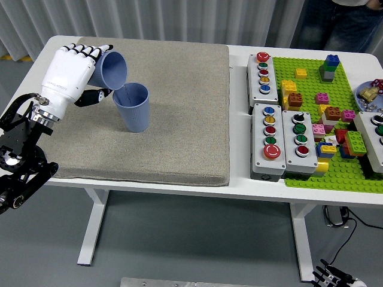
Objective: Pick cup pour cup place
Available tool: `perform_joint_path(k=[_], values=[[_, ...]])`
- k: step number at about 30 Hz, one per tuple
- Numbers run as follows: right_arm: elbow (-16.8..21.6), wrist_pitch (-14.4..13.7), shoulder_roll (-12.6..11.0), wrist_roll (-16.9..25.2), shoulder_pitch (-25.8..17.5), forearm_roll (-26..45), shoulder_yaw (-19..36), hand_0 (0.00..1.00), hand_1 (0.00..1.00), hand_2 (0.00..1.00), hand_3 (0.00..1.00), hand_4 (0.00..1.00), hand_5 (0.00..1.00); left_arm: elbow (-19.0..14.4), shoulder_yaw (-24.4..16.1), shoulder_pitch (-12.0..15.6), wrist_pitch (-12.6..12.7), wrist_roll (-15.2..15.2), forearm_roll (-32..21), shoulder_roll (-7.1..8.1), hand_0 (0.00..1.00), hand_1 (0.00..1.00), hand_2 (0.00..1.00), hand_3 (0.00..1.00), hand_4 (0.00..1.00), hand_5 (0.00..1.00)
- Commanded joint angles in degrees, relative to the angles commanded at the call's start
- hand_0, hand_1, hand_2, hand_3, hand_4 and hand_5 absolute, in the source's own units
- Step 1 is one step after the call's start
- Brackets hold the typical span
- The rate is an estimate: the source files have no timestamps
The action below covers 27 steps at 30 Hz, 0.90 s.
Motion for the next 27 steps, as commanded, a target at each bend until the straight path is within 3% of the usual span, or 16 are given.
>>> perform_joint_path(k=[18, 27], values=[[0.0, -0.2, 0.0, 0.1, 0.0, 0.1, 0.0, 0.765, 0.694, 0.726, 0.617, 0.231, 0.149, -0.2, 1.3, -0.4, 0.0, -0.3, 0.0, 0.56, 0.456, 0.522, 0.644, 0.607, 0.297, 0.002], [0.0, -0.3, 0.0, 0.3, 0.1, 0.7, -0.5, 0.765, 0.694, 0.726, 0.617, 0.23, 0.154, 0.6, 3.6, -1.7, 0.0, 1.0, 0.0, 0.86, 0.459, 0.521, 0.64, 0.606, 0.294, 0.002]])
